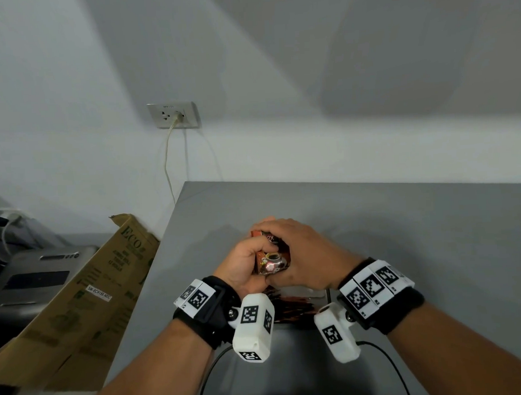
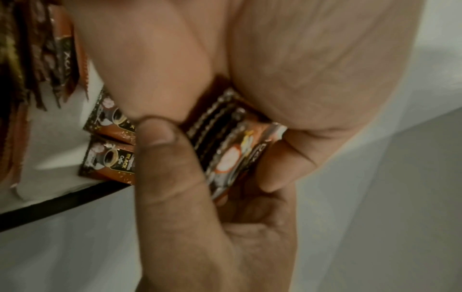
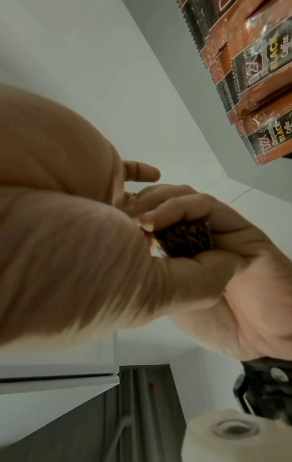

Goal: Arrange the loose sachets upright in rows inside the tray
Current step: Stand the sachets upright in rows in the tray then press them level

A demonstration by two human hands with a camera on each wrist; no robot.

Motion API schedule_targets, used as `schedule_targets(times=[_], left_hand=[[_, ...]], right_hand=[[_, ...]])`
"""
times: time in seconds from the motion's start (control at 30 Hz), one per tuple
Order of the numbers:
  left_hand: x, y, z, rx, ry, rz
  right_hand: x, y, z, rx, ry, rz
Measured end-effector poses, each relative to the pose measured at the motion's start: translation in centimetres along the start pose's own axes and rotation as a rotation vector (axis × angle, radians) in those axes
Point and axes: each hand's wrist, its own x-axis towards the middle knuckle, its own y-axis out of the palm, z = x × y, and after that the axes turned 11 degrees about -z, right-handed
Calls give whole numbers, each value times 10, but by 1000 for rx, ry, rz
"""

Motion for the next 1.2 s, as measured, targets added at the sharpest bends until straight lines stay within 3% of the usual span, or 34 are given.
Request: schedule_targets(times=[0.13, 0.3, 0.43, 0.6, 0.73, 0.9, 1.2], left_hand=[[0, -2, -4, 153, 112, -109], [5, -11, -18, 382, 319, -198], [4, -16, -24, 487, 388, -259], [5, -49, -39, 408, 424, -501], [5, -79, -43, 427, 426, -648], [7, -93, -34, 487, 374, -660], [14, -95, -29, 538, 324, -628]], right_hand=[[1, -7, 1, 141, 106, -41], [19, -17, -1, 241, 277, -256], [33, -12, -1, 200, 227, -210], [45, -10, -17, 35, 296, -181], [47, 16, -30, -135, 333, -18], [51, 54, -35, -227, 318, 114], [60, 75, -40, -266, 299, 63]])
